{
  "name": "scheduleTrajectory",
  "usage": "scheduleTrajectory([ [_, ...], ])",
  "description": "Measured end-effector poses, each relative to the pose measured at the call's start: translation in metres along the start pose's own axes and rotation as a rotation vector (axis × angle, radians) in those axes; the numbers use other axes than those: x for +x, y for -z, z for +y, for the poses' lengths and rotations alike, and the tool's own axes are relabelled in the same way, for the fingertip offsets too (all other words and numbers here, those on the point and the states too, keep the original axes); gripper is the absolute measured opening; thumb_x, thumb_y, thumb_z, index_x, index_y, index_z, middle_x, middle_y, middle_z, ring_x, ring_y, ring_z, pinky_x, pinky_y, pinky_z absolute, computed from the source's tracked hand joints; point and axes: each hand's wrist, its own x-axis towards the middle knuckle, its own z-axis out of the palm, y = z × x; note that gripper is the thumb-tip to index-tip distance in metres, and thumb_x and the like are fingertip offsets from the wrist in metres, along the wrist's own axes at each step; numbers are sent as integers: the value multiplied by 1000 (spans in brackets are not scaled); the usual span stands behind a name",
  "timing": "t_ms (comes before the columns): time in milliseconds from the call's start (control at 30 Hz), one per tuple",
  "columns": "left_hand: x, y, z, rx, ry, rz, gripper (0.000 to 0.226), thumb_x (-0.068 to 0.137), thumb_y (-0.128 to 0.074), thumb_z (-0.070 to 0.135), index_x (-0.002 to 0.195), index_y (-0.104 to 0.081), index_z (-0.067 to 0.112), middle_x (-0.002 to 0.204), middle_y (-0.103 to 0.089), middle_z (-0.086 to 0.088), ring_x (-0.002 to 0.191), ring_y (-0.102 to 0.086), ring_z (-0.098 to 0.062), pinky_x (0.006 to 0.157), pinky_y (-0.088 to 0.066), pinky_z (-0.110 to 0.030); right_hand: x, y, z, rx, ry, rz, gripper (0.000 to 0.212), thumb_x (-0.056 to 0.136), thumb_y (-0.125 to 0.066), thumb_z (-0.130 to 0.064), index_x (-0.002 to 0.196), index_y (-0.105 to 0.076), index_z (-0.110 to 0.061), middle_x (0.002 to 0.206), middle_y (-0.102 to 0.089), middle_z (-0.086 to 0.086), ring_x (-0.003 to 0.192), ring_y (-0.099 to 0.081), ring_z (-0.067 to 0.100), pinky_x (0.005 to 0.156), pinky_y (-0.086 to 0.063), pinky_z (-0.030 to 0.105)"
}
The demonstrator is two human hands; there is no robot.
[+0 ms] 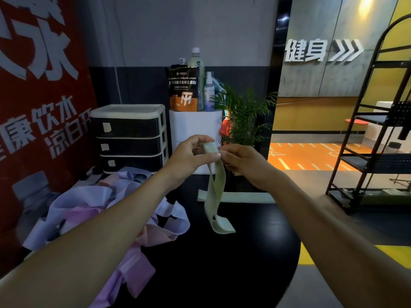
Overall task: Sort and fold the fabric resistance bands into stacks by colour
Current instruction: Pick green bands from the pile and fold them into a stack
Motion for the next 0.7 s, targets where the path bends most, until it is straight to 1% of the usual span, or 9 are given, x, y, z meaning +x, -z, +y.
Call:
scheduleTrajectory([
  [133, -1, 5, 0, -100, 14, -46, 43, 70, -73, 4, 108, -59, 19, 98, -62, -2, 90, -60, -10, 82, -49, -23, 5, -14, 1, 141, -54, -19, 16, 96, -50, -15, 108, -61, -11, 87, -64, -6, 83, -60, 6, 77, -48, 21],
  [200, -3, 8, 0, -145, 43, -65, 43, 66, -66, 5, 106, -59, 19, 99, -59, -5, 90, -58, -13, 79, -51, -23, 8, -19, 3, 171, -69, 5, 18, 91, -59, -15, 104, -60, -2, 85, -64, 3, 81, -61, 14, 72, -50, 26],
  [267, -6, 7, -1, -194, 78, -85, 45, 64, -61, 3, 106, -58, 17, 98, -57, -6, 88, -57, -14, 78, -50, -24, 11, -23, 6, 145, -89, 17, 26, 86, -66, -15, 88, -55, 7, 71, -56, 6, 70, -55, 19, 64, -46, 29],
  [333, -8, 4, -2, -223, 103, -77, 43, 65, -61, 4, 106, -57, 17, 98, -56, -3, 89, -56, -14, 81, -47, -26, 11, -26, 6, 124, -102, 59, 22, 84, -68, -11, 73, -51, -1, 55, -52, -5, 55, -51, 9, 53, -44, 23],
  [367, -8, 3, -2, -219, 114, -47, 40, 68, -64, 6, 106, -57, 18, 100, -55, -2, 92, -55, -15, 84, -45, -28, 12, -27, 7, 129, -101, 82, 19, 84, -68, -8, 74, -52, -4, 54, -54, -7, 53, -53, 7, 51, -45, 21],
  [433, -7, 6, -2, -152, 165, 37, 28, 81, -68, 14, 105, -55, 19, 106, -53, -1, 97, -54, -16, 86, -45, -31, 12, -29, 7, 153, -98, 121, 13, 82, -69, -6, 82, -56, -2, 66, -61, 0, 59, -58, 11, 54, -50, 22],
  [500, -7, 11, -1, -57, 246, 67, 17, 89, -62, 24, 102, -55, 17, 103, -56, -2, 92, -58, -14, 81, -50, -30, 11, -29, 6, 125, -87, 160, 17, 82, -70, -8, 89, -58, 1, 74, -63, 6, 64, -60, 15, 59, -51, 26],
  [567, -7, 12, -2, 18, 269, 61, 15, 91, -59, 29, 93, -60, 14, 92, -62, -3, 82, -61, -14, 77, -54, -31, 12, -30, 4, 67, -79, 172, 17, 81, -71, -10, 87, -58, 0, 74, -62, 5, 64, -59, 15, 58, -50, 26],
  [700, -4, 14, -4, 158, 194, 150, 21, 94, -55, 25, 77, -65, 16, 82, -62, -10, 79, -58, -23, 87, -51, -48, 13, -32, 3, 1, -46, 161, 22, 79, -73, -14, 79, -52, -8, 67, -54, 0, 57, -52, 6, 56, -44, 18],
])
